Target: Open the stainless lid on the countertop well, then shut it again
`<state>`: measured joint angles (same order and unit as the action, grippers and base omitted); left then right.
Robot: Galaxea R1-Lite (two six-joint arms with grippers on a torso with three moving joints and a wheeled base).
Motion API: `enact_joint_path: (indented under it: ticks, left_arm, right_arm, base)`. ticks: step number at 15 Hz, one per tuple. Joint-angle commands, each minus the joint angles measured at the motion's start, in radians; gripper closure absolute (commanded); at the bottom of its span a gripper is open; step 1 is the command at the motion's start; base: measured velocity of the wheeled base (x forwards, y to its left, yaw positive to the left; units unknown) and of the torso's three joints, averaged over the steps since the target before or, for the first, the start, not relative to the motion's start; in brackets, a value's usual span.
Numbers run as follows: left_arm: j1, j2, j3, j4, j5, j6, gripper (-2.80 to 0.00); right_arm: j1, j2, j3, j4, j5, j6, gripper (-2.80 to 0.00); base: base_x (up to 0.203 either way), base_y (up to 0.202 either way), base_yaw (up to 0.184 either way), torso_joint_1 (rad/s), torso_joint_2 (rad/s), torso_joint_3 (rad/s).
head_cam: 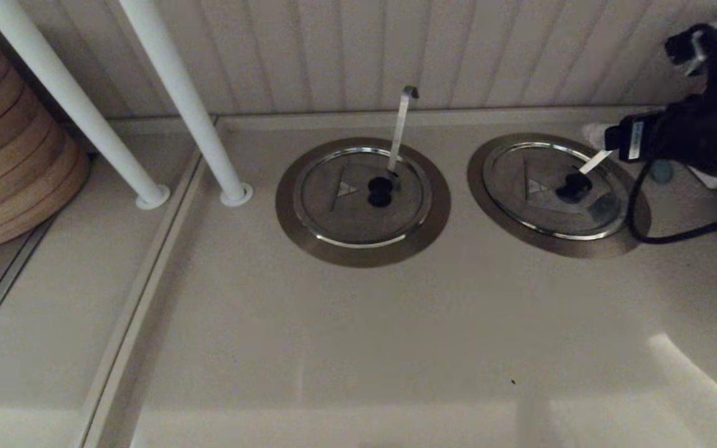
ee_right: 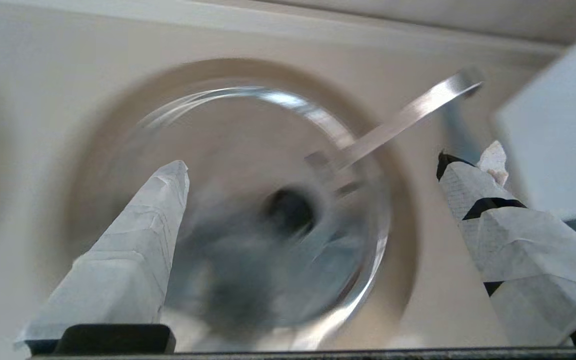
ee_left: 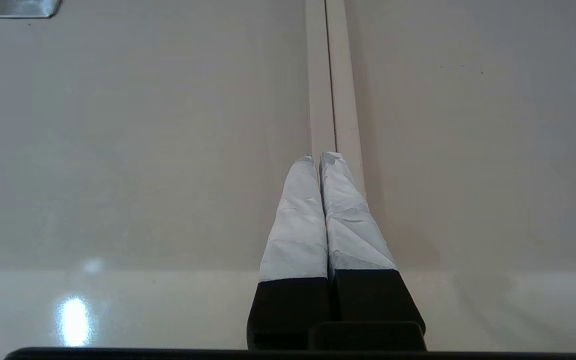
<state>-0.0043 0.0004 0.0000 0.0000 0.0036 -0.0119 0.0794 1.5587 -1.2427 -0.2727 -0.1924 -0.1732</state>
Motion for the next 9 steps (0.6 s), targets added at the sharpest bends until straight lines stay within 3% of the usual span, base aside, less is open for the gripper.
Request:
enact_joint_path:
  ticks: [1,2,7,9]
  left_arm:
    - [0.000,0.001,0.000,0.000,-0.001,0.000,0.00]
    - [0.000,0.001,0.000,0.000,0.000,0.000,0.00]
    - [0.000,0.001,0.000,0.000,-0.001,0.000,0.00]
    - [0.000,0.001,0.000,0.000,-0.001,0.000,0.00]
  right_arm:
    - [0.008,-0.239,-0.008,0.244,0.096,0.032,-2.32]
    - [0.009,-0.305,-0.008,0.301,0.116,0.042,0.00]
    - [0.002,-0.474,-0.012,0.666,0.146,0.062,0.00]
    - [0.002,-0.572,0.079,0.745,0.149,0.084,0.00]
  base:
    - [0.000,0.000,0.000,0.000,0.00,0.000]
    - [0.000,0.000,0.000,0.000,0.00,0.000]
    - [0.000,0.000,0.000,0.000,0.00,0.000]
    - [0.000,0.000,0.000,0.000,0.00,0.000]
